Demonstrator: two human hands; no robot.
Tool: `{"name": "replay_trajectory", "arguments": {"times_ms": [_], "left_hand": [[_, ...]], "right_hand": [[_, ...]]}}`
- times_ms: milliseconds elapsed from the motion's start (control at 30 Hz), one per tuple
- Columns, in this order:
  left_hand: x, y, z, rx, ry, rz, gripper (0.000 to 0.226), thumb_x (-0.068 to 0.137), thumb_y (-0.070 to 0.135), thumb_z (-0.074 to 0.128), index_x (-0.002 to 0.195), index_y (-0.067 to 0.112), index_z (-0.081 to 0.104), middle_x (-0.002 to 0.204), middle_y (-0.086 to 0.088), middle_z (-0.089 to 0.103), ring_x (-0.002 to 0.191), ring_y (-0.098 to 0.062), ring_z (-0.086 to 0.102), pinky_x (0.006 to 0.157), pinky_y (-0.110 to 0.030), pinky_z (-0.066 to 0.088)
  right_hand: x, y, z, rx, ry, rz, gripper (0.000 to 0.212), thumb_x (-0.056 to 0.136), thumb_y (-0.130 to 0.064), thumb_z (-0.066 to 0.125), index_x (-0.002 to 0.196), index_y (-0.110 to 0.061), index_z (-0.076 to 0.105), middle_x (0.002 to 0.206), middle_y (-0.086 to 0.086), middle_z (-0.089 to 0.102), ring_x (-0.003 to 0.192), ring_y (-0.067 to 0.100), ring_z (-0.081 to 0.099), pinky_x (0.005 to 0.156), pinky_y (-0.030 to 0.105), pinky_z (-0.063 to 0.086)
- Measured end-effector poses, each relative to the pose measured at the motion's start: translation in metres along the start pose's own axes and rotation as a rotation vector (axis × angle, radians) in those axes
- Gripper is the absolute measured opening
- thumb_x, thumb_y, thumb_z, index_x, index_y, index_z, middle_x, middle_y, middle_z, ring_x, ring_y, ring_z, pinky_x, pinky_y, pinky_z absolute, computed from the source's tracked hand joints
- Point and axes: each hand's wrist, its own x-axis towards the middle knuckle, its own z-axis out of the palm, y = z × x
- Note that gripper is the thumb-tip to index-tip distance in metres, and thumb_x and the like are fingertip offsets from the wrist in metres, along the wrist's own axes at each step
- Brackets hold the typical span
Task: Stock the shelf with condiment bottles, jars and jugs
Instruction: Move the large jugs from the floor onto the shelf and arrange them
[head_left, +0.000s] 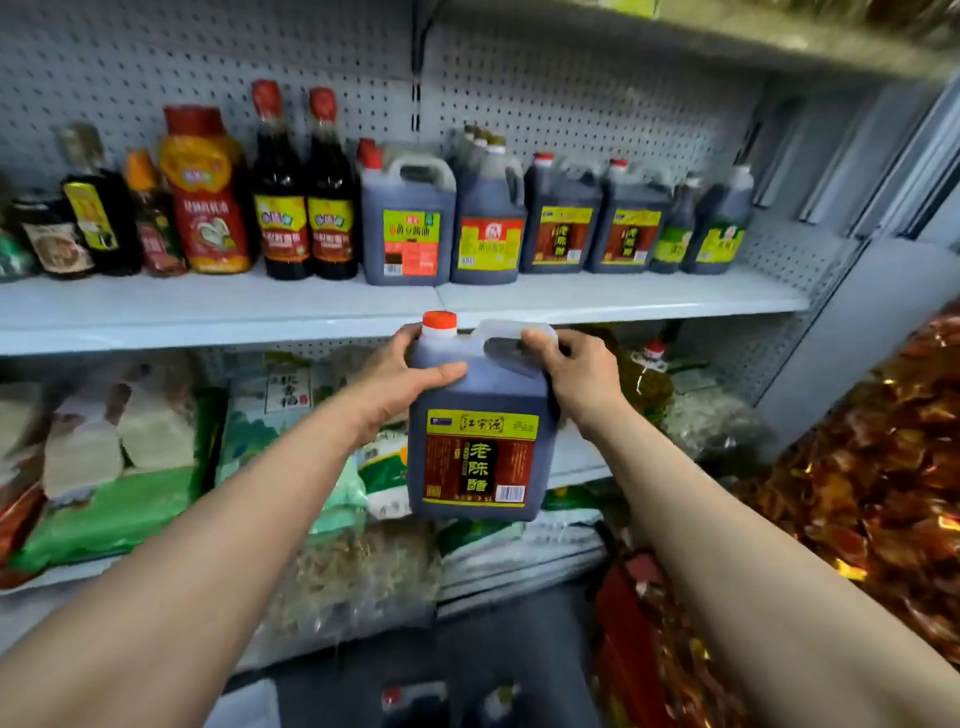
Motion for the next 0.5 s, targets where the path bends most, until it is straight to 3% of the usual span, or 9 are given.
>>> {"name": "replay_trajectory", "arguments": {"times_ms": [100, 167, 233, 300, 400, 500], "left_hand": [[0.055, 0.039, 0.015, 0.030, 0.088, 0.072, 0.083, 0.062, 0.054, 0.081, 0.135, 0.038, 0.046, 0.126, 0.012, 0.060, 0.107, -0.013, 0.063, 0.086, -0.031, 0.052], [0.085, 0.054, 0.024, 0.061, 0.145, 0.097, 0.090, 0.066, 0.055, 0.081, 0.144, 0.034, 0.040, 0.130, 0.015, 0.050, 0.112, -0.012, 0.058, 0.092, -0.029, 0.048], [0.126, 0.071, 0.041, 0.058, 0.187, 0.132, 0.088, 0.064, 0.055, 0.081, 0.141, 0.031, 0.044, 0.131, 0.012, 0.055, 0.112, -0.011, 0.059, 0.097, -0.031, 0.049], [0.168, 0.090, 0.060, 0.038, 0.213, 0.155, 0.071, 0.065, 0.050, 0.082, 0.129, 0.036, 0.053, 0.120, 0.011, 0.066, 0.102, -0.006, 0.066, 0.089, -0.029, 0.054], [0.230, 0.112, 0.092, 0.033, 0.245, 0.187, 0.040, 0.070, 0.043, 0.082, 0.101, 0.051, 0.058, 0.103, 0.019, 0.071, 0.085, 0.002, 0.068, 0.064, -0.022, 0.054], [0.285, 0.117, 0.125, 0.032, 0.288, 0.212, 0.041, 0.071, 0.037, 0.083, 0.100, 0.050, 0.058, 0.097, 0.026, 0.069, 0.087, 0.004, 0.067, 0.066, -0.015, 0.051]], "right_hand": [[0.073, -0.002, -0.027, -0.005, 0.043, -0.070, 0.061, 0.087, -0.066, 0.056, 0.074, -0.007, 0.063, 0.064, 0.003, 0.061, 0.071, 0.029, 0.059, 0.066, 0.041, 0.047], [0.113, 0.000, -0.038, 0.002, 0.054, -0.137, 0.051, 0.088, -0.062, 0.058, 0.062, -0.018, 0.060, 0.053, -0.007, 0.055, 0.059, 0.015, 0.052, 0.057, 0.030, 0.042], [0.165, 0.006, -0.053, 0.040, 0.048, -0.196, 0.046, 0.088, -0.059, 0.060, 0.055, -0.028, 0.056, 0.049, -0.011, 0.050, 0.056, 0.010, 0.044, 0.051, 0.028, 0.035], [0.216, 0.016, -0.067, 0.082, 0.039, -0.205, 0.045, 0.087, -0.059, 0.061, 0.053, -0.030, 0.055, 0.047, -0.012, 0.046, 0.055, 0.008, 0.040, 0.053, 0.030, 0.030], [0.287, 0.039, -0.086, 0.151, 0.035, -0.233, 0.052, 0.082, -0.064, 0.060, 0.062, -0.016, 0.059, 0.048, -0.010, 0.048, 0.052, 0.007, 0.037, 0.054, 0.035, 0.032], [0.347, 0.066, -0.099, 0.180, 0.016, -0.245, 0.061, 0.073, -0.074, 0.056, 0.073, -0.014, 0.066, 0.057, -0.006, 0.060, 0.058, 0.004, 0.045, 0.057, 0.036, 0.040]]}}
